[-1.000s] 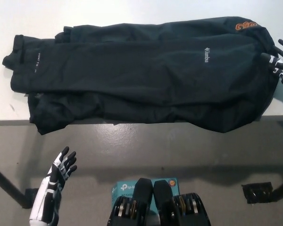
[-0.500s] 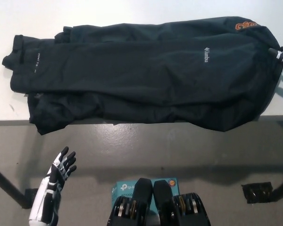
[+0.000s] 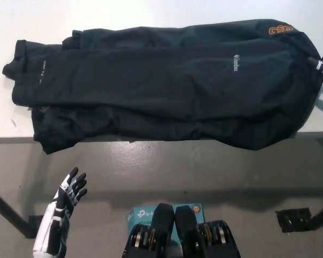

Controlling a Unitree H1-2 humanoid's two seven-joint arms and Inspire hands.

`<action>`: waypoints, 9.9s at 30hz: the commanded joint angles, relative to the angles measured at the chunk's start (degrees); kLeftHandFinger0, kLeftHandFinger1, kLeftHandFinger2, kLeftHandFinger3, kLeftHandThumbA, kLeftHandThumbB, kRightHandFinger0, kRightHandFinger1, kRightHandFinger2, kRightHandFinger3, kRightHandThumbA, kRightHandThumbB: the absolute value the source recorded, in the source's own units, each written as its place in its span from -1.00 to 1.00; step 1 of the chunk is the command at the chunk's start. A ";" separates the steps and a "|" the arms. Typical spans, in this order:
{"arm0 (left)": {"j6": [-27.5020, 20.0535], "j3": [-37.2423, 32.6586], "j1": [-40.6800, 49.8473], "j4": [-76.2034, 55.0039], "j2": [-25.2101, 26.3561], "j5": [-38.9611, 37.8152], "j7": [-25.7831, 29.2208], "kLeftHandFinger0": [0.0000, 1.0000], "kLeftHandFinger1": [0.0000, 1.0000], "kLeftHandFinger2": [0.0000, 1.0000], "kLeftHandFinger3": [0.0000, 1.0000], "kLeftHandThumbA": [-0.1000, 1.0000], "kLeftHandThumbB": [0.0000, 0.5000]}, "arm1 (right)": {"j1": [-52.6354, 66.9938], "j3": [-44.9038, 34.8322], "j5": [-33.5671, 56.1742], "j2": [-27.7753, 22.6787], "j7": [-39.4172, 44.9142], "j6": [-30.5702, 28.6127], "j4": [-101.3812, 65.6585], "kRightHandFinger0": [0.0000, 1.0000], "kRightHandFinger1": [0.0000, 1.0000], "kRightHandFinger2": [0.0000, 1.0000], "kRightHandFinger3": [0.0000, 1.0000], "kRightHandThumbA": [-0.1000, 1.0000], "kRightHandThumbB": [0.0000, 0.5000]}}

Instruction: The robot grabs the right edges of the black jacket on the table, and folds it in half

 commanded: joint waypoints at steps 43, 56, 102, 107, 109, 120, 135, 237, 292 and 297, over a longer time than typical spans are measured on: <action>-2.37 1.69 0.44 -1.46 1.12 -1.50 -0.39 1.00 1.00 1.00 1.00 1.00 -0.51 | -4.39 -2.84 -0.96 -3.17 5.49 -6.89 13.02 1.00 1.00 1.00 1.00 1.00 0.45; -2.52 1.89 0.81 -1.61 1.08 -1.20 -0.37 1.00 1.00 1.00 1.00 1.00 -0.42 | -6.85 -2.04 -1.09 -1.36 6.91 -7.66 19.20 1.00 1.00 1.00 1.00 1.00 0.49; -1.15 2.39 0.97 -2.59 1.16 -1.28 -0.25 1.00 1.00 1.00 1.00 1.00 -0.38 | -15.30 -18.04 9.95 11.23 -0.19 -0.78 22.03 -1.00 -0.96 -0.14 0.24 0.23 0.49; -1.46 2.10 0.55 -2.12 1.49 -1.47 -0.85 1.00 1.00 1.00 1.00 1.00 -0.43 | -15.21 -18.95 10.63 12.78 -2.32 0.77 17.95 -1.00 -0.92 -0.02 0.36 0.05 0.26; -1.81 2.10 0.51 -1.95 1.56 -1.11 -0.78 1.00 1.00 1.00 1.00 1.00 -0.45 | -15.38 -20.53 12.27 13.47 -4.28 2.43 16.59 -1.00 -0.90 0.03 0.81 -0.39 0.20; -1.55 2.16 0.26 -1.91 1.80 -1.22 -0.87 1.00 1.00 1.00 1.00 1.00 -0.42 | -14.35 -20.29 12.47 14.91 -8.02 3.95 10.90 -1.00 -0.78 0.17 0.11 -1.00 -0.48; -0.91 2.13 -0.10 -2.03 1.84 -1.05 -0.65 1.00 1.00 1.00 1.00 1.00 -0.39 | -14.78 -23.50 17.91 11.81 -8.54 6.84 1.26 -1.00 -0.81 0.12 1.00 -1.00 -0.91; 0.42 -1.40 -3.41 -2.59 3.99 0.96 -2.67 1.00 1.00 1.00 1.00 1.00 -0.49 | -43.18 21.42 -16.50 7.41 20.78 11.15 -24.69 1.00 1.00 1.00 1.00 0.89 0.69; 0.87 0.47 -6.05 0.16 2.83 -1.37 -2.18 1.00 1.00 1.00 1.00 1.00 -0.16 | 44.30 11.58 -14.27 15.68 11.93 -18.61 -46.50 1.00 1.00 1.00 1.00 1.00 -0.20; 0.72 0.37 -4.35 -0.03 3.00 -1.52 -2.39 1.00 1.00 1.00 1.00 1.00 -0.17 | 45.55 11.94 -13.65 15.31 12.45 -20.13 -45.01 1.00 1.00 1.00 1.00 1.00 -0.28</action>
